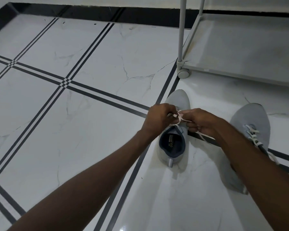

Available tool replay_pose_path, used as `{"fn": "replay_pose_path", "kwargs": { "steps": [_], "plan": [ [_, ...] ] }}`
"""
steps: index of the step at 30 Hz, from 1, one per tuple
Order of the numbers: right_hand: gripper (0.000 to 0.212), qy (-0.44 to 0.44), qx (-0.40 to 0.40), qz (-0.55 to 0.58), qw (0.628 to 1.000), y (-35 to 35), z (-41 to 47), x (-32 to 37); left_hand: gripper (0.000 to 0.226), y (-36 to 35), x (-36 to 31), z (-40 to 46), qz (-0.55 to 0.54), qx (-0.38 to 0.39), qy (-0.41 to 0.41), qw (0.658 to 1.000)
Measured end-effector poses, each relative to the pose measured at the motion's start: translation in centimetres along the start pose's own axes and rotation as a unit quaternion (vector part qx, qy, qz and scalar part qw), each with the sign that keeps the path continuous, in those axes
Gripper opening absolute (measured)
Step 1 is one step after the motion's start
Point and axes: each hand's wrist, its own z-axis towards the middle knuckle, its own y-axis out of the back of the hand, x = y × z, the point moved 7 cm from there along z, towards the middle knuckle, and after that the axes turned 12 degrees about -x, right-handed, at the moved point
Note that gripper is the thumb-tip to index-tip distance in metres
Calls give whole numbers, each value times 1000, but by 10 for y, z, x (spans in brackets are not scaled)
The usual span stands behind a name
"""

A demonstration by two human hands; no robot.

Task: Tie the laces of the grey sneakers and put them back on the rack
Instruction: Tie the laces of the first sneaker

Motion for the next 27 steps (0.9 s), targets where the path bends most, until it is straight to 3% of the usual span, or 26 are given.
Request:
{"fn": "replay_pose_path", "kwargs": {
  "steps": [3, 6, 8, 11, 15, 20, 23, 27],
  "plan": [
    [20, 103, -102, -111, 983, 13, -5, 13, 12, -1, 7, -4, -49, -19, 70, 996],
    [12, 210, -182, -287, 917, 24, -12, 22, 13, 2, 26, -9, -112, -23, 166, 979],
    [11, 232, -214, -371, 873, 34, -15, 18, 18, 8, 49, -17, -169, -31, 254, 952],
    [17, 243, -223, -426, 842, 35, -18, 13, 23, 11, 65, -34, -263, -35, 354, 897],
    [14, 279, -170, -415, 849, 15, -18, 16, 10, 6, 56, -41, -332, -54, 447, 829],
    [46, 135, -98, -288, 943, 47, -14, -9, 9, 12, 75, -66, -315, -122, 530, 778],
    [43, 159, -114, -336, 921, 50, -13, -10, 10, 12, 84, -80, -298, -146, 543, 771],
    [41, 201, -140, -436, 866, 41, -19, -13, 17, 18, 91, -85, -215, -167, 505, 819]
  ]
}}
